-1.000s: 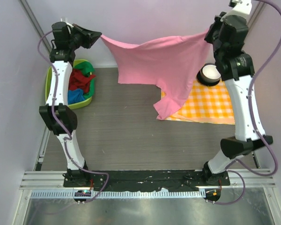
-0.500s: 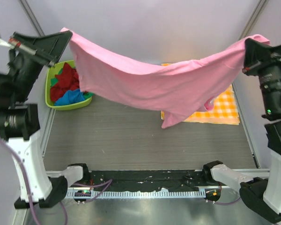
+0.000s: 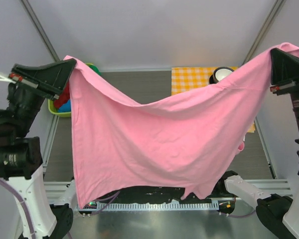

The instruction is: Fold and stack the t-shirts

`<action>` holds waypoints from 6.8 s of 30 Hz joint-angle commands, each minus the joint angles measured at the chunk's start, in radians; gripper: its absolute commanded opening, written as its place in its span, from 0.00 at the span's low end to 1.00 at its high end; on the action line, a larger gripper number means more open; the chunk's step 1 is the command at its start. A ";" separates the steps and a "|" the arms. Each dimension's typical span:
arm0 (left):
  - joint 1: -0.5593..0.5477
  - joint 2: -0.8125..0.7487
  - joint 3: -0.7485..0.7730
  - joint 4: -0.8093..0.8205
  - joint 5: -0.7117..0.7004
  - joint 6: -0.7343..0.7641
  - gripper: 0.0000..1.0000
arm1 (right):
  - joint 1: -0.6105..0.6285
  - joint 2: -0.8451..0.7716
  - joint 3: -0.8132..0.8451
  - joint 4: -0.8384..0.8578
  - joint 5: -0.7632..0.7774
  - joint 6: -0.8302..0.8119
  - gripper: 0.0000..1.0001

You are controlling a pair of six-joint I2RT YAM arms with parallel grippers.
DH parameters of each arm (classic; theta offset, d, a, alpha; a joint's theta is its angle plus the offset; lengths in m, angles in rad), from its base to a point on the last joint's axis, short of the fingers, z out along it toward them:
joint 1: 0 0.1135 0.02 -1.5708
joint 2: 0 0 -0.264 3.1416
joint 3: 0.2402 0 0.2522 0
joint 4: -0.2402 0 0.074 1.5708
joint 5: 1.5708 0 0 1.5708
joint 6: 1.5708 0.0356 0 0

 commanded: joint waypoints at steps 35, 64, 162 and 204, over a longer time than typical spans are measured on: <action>-0.028 0.654 -0.714 0.357 -0.354 0.034 1.00 | -0.005 0.779 -0.550 0.365 0.344 0.080 0.98; -0.331 0.266 -1.271 0.107 -0.524 0.059 1.00 | 0.180 0.300 -1.261 0.072 0.341 0.501 0.98; -0.275 0.940 -0.521 0.049 -0.543 0.106 0.94 | 0.053 1.492 0.095 0.334 0.094 0.316 0.78; -0.263 0.904 -0.590 0.072 -0.518 0.122 0.94 | 0.156 1.362 -0.148 0.497 0.324 0.092 0.01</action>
